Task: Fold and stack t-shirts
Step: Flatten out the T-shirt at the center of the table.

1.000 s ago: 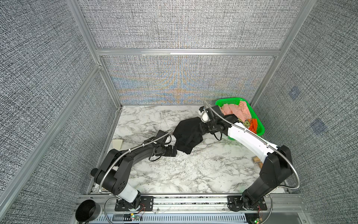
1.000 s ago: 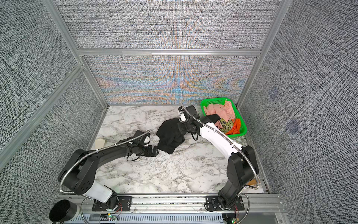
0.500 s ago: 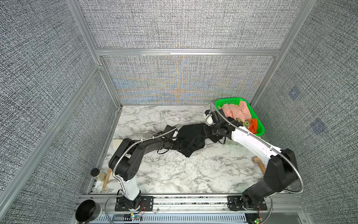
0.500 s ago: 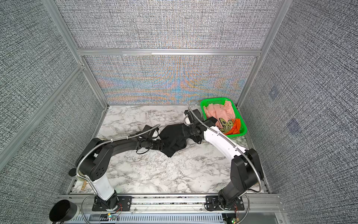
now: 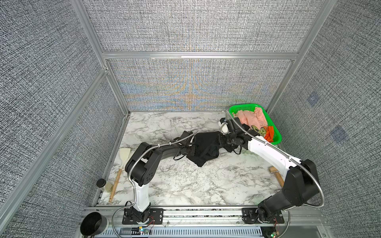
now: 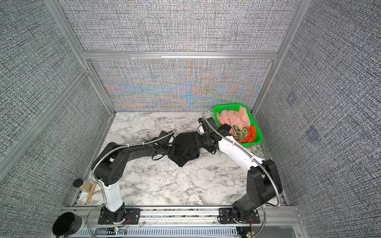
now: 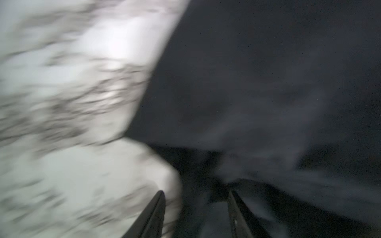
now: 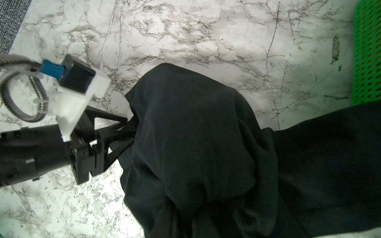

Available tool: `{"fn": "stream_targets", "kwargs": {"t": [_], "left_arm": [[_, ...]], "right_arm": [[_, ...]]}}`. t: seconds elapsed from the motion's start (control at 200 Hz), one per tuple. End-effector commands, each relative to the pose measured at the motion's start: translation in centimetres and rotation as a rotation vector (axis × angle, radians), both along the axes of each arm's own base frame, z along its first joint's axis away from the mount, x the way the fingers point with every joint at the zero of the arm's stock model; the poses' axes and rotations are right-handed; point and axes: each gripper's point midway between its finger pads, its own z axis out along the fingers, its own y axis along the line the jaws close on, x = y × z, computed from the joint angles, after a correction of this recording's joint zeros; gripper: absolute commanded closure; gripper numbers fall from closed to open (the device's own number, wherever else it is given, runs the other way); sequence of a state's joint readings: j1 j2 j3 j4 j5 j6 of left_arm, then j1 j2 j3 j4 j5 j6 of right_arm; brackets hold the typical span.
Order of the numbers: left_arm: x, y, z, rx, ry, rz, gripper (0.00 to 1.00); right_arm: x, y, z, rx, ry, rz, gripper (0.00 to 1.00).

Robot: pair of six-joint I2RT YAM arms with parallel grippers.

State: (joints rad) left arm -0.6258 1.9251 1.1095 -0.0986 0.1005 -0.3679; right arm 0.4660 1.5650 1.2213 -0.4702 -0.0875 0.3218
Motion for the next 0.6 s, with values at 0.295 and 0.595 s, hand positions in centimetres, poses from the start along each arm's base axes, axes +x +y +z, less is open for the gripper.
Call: {"fn": "stream_targets", "kwargs": {"t": [0.295,0.595], "left_arm": [[-5.7,1.7,-5.1,0.151,0.202,-0.043,1.0],[0.3,5.9,6.4,0.112,-0.129,0.139,1.0]], "right_arm": [[0.9,-0.2,0.7,0.047,-0.032,-0.032,1.0],[0.0,-1.7,0.2,0.002,-0.044,-0.04,0.91]]}}
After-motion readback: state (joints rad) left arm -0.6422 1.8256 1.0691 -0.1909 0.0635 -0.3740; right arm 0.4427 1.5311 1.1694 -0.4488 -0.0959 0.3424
